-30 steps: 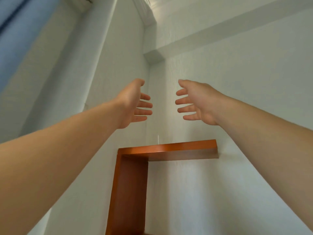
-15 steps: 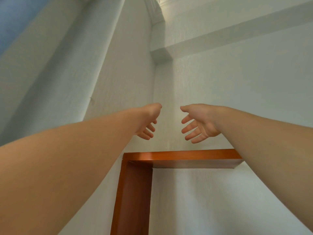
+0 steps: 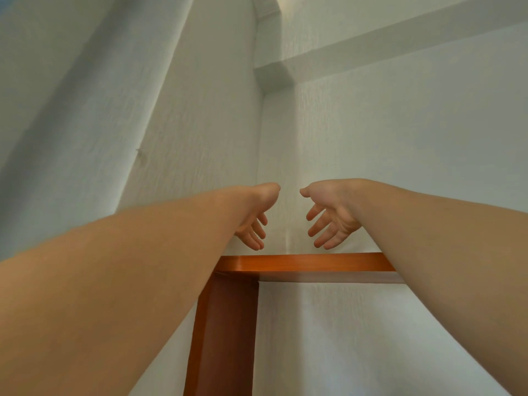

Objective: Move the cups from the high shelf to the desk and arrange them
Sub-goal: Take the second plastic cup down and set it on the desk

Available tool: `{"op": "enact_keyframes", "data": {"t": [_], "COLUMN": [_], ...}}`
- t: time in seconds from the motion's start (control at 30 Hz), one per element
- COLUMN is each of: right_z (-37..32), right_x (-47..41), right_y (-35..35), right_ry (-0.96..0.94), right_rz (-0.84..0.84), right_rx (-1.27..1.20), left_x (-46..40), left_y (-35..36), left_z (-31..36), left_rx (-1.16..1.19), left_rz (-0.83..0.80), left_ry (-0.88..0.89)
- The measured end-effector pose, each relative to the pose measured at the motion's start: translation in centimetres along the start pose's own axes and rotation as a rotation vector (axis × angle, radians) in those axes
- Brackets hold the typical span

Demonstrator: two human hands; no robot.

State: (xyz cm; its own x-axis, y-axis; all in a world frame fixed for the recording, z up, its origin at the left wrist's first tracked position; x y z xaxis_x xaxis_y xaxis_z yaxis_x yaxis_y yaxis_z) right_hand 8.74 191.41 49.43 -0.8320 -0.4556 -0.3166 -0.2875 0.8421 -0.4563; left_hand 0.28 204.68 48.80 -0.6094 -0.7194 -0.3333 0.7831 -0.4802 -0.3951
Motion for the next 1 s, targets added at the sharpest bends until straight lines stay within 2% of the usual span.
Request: {"op": "enact_keyframes", "data": {"t": [0.57, 0.83, 1.0], "right_z": [1.2, 1.6, 1.5], "right_x": [-1.2, -0.9, -0.6], "right_y": [1.6, 1.9, 1.8], "right_ry": [0.06, 0.095, 0.052], "right_rz": [-0.142, -0.173, -0.144], "right_rx": [-0.073, -0.095, -0.155], "left_x": [-1.6, -2.2, -1.3], "left_y": [1.6, 1.7, 1.4], "left_z": [-1.1, -1.3, -1.0], "left_rx": [0.037, 0.053, 0.071], "left_rz": [-0.125, -0.101, -0.059], "left_ry": [-0.092, -0.094, -0.032]}}
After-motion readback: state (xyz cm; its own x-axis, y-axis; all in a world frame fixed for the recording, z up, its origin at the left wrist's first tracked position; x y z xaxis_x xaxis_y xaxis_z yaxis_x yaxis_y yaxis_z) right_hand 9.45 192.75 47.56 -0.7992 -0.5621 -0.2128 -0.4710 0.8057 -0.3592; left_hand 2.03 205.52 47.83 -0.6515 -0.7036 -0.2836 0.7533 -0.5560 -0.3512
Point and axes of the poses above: each hand's wrist, its own x-axis away from the middle knuckle, its own y-axis out of the palm, z = x × y, the point moved 5 cm from there along -x, towards the middle knuckle, and after that the axes turned 7 degrees about z, right-handed, at the moved point
